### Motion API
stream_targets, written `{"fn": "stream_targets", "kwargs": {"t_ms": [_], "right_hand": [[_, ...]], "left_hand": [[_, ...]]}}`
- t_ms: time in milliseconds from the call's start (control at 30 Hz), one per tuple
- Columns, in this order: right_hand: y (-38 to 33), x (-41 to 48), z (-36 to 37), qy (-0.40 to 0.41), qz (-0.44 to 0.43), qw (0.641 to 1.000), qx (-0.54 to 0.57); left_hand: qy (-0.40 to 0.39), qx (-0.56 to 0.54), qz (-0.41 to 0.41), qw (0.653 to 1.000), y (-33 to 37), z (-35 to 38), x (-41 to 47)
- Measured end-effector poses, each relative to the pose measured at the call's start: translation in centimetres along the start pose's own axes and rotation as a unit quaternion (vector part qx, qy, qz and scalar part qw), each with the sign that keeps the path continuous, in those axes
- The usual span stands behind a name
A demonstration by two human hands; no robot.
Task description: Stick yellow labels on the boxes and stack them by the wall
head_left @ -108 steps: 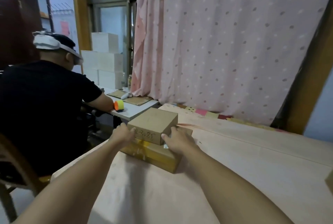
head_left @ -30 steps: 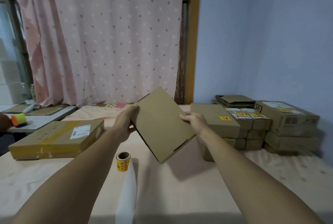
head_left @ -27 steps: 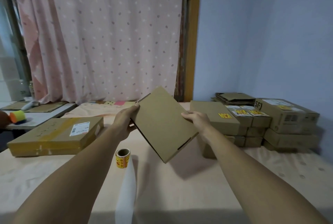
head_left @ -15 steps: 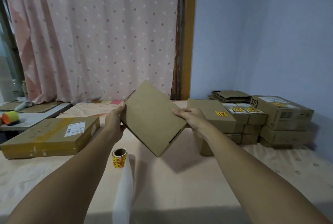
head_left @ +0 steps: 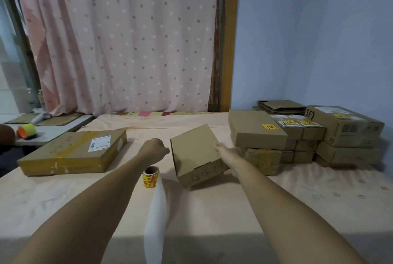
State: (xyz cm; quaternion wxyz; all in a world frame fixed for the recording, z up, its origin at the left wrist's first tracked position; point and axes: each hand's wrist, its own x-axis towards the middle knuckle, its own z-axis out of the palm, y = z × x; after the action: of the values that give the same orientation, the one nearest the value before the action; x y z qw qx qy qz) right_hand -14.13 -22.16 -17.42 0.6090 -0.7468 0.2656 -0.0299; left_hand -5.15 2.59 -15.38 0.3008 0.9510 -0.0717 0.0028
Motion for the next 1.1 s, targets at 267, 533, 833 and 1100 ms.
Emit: {"fn": "stream_targets", "kwargs": {"t_ms": [267, 533, 833, 1100], "right_hand": [[1.9, 0.5, 1.5, 0.007, -0.014, 0.983, -0.183], [0.7, -0.2, 2.9, 0.106, -0.184, 0.916, -0.340], [-3.9, -3.1, 7.9, -0.089, -0.102, 0.991, 0.021], [-4.2, -2.2, 7.5, -0.091, -0.167, 0.975, 0.116]], "left_hand": [[-0.012, 0.337, 0.075, 0.939, -2.5, 1.7, -1.9], [0.033, 0.142, 0.010, 0.989, -3.4, 1.4, -0.8], [0.018, -0.280, 0.135, 0.950, 0.2, -1.8, -2.6], [-0.034, -0.285, 0.172, 0.942, -0.3, -2.2, -3.4]]}}
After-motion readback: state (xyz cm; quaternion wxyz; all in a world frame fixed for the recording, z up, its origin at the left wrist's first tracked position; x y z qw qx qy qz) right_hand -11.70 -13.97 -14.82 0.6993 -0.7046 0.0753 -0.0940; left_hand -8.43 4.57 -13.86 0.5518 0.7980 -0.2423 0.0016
